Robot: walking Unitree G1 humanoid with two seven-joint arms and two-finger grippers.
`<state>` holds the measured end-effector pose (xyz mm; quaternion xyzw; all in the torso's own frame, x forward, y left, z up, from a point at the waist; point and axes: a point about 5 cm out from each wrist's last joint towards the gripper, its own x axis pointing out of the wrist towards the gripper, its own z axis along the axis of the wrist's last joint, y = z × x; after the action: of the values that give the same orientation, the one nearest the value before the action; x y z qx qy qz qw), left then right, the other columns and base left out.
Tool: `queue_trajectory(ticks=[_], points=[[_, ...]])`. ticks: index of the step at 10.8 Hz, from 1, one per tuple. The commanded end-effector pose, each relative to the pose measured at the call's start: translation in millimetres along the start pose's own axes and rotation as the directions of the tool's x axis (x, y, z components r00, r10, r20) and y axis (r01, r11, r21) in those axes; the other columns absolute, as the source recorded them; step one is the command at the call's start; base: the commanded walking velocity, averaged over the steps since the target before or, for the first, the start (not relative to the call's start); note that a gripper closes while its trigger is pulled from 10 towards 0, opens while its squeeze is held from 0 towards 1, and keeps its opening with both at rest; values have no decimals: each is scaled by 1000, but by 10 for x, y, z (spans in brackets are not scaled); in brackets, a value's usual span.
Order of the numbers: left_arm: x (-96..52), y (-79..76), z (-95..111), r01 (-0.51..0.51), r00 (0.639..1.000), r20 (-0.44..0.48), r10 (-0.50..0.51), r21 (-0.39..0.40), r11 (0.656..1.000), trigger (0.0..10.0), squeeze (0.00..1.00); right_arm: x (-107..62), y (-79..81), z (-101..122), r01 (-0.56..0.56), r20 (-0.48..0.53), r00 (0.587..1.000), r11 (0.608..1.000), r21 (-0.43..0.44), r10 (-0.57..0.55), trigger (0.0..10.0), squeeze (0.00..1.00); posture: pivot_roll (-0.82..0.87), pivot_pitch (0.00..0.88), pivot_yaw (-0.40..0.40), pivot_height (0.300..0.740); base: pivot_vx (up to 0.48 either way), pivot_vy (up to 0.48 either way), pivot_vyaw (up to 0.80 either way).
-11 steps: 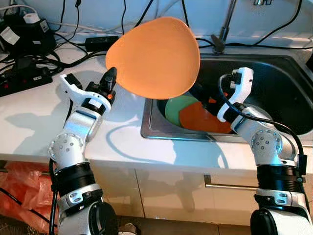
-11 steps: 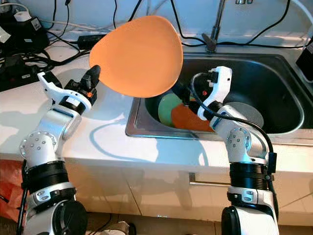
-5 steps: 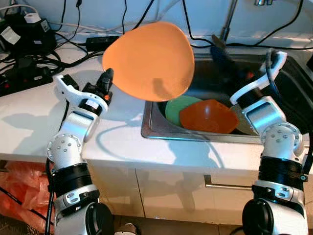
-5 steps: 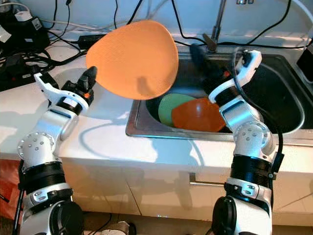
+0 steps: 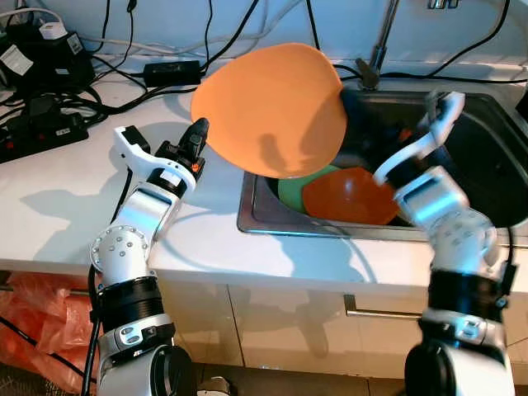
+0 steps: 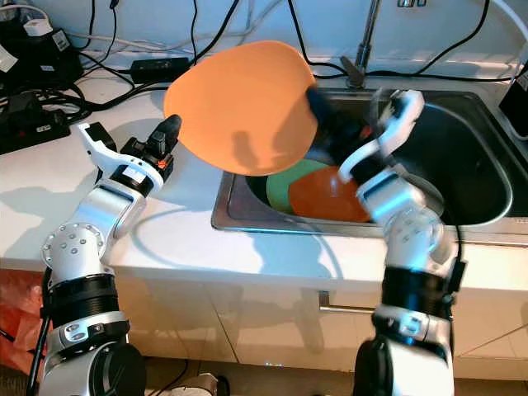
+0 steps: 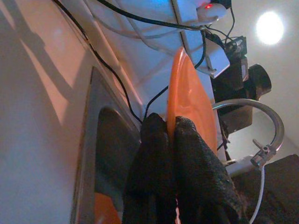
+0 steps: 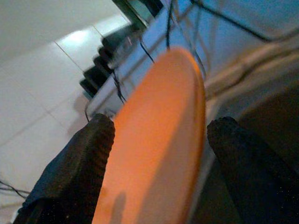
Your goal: Kitchen organization
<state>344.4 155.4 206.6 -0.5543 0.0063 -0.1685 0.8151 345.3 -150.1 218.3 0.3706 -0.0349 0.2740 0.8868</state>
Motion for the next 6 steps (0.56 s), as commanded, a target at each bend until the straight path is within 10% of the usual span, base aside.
queue_trajectory(ticks=[1, 2, 4, 5, 6], points=[[28, -166, 41, 88, 996, 14, -88, 14, 996, 0, 0, 13, 0, -63, 17, -32, 999, 1000, -7, -17, 10000, 114, 116, 65, 40, 740, 0, 0, 0], [27, -164, 42, 88, 996, 15, -88, 15, 996, 0, 0, 15, 0, -84, 18, -37, 999, 1000, -5, -19, 10000, 1000, 119, 65, 39, 740, 0, 0, 0], [21, -159, 45, 91, 996, 15, -91, 16, 996, 0, 0, 26, 2, -145, 12, -58, 998, 1000, 24, -11, 10000, 1000, 122, 65, 40, 740, 0, 0, 0], [20, -159, 45, 95, 995, 13, -95, 14, 995, 0, 0, 31, 26, -176, -2, -82, 997, 999, 32, 5, 10000, 0, 120, 64, 41, 740, 0, 0, 0], [22, -168, 44, 104, 994, 9, -104, 12, 994, 0, 0, 38, 31, -199, 0, -97, 995, 999, 42, 4, 10000, 0, 120, 61, 41, 740, 0, 0, 0]])
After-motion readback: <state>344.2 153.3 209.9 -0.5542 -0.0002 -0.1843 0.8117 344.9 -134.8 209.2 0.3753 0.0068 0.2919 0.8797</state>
